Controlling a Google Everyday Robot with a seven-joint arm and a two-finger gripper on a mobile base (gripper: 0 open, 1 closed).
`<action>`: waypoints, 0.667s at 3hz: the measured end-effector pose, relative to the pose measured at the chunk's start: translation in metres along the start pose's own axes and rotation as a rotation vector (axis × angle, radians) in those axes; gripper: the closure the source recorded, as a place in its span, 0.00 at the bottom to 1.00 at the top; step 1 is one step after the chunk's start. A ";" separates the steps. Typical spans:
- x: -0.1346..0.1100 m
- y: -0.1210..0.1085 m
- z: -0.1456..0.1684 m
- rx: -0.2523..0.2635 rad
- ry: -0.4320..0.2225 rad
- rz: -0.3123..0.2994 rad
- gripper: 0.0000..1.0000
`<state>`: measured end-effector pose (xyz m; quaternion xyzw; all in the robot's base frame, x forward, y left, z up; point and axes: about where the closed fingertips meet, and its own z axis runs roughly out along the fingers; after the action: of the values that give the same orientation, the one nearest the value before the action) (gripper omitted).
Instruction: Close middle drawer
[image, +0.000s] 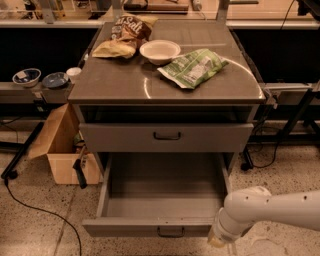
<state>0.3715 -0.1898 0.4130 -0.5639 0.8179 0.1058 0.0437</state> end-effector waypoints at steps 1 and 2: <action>-0.004 -0.026 -0.010 0.031 0.006 0.007 1.00; -0.014 -0.057 -0.027 0.074 0.009 0.009 1.00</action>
Offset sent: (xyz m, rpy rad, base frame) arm 0.1139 -0.0218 0.0487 -0.0663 -0.1282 -0.0384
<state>0.4305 -0.2027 0.4352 -0.5587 0.8240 0.0732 0.0601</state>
